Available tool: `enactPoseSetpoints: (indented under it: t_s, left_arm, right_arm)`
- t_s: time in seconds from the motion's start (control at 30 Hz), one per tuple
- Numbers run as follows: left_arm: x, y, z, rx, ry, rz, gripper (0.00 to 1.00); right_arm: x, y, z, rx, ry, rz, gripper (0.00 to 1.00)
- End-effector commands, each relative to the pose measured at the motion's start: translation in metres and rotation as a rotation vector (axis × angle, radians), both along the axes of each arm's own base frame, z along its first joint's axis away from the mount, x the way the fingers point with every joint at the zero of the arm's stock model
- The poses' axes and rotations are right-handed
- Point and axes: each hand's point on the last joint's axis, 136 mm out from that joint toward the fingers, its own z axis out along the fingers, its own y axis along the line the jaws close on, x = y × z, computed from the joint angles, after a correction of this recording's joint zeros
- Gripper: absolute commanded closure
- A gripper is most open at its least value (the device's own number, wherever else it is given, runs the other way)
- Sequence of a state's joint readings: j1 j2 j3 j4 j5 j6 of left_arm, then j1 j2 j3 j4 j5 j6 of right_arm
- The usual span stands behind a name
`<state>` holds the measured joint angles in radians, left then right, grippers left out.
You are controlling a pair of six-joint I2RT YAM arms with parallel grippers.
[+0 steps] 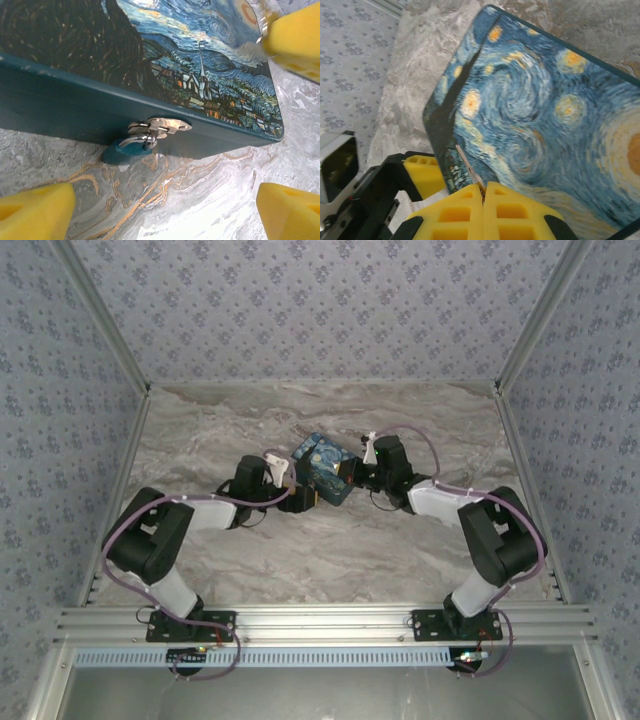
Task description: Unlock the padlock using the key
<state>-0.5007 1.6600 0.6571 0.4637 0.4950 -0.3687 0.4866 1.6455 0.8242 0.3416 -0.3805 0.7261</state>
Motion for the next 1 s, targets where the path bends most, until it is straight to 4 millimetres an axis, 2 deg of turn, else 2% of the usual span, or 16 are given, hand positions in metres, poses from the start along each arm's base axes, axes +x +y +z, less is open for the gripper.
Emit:
enactPoseSetpoints:
  t_s: [0.0,0.33,0.73,0.97]
  left_arm:
    - [0.005,-0.008,0.004,-0.025,-0.043,-0.015,0.08]
    - [0.014,-0.016,-0.008,-0.022,-0.058,-0.037,0.14]
    - [0.020,-0.021,-0.017,-0.034,-0.066,-0.036,0.20]
    - [0.016,-0.036,-0.022,-0.047,-0.047,-0.084,0.27]
  right_arm:
    - [0.002,0.001,-0.013,-0.035,0.048,-0.012,1.00]
    - [-0.006,-0.003,-0.040,-0.114,0.112,-0.019,1.00]
    - [-0.009,-0.001,-0.040,-0.126,0.110,-0.015,1.00]
    - [-0.009,0.000,-0.038,-0.123,0.105,-0.013,1.00]
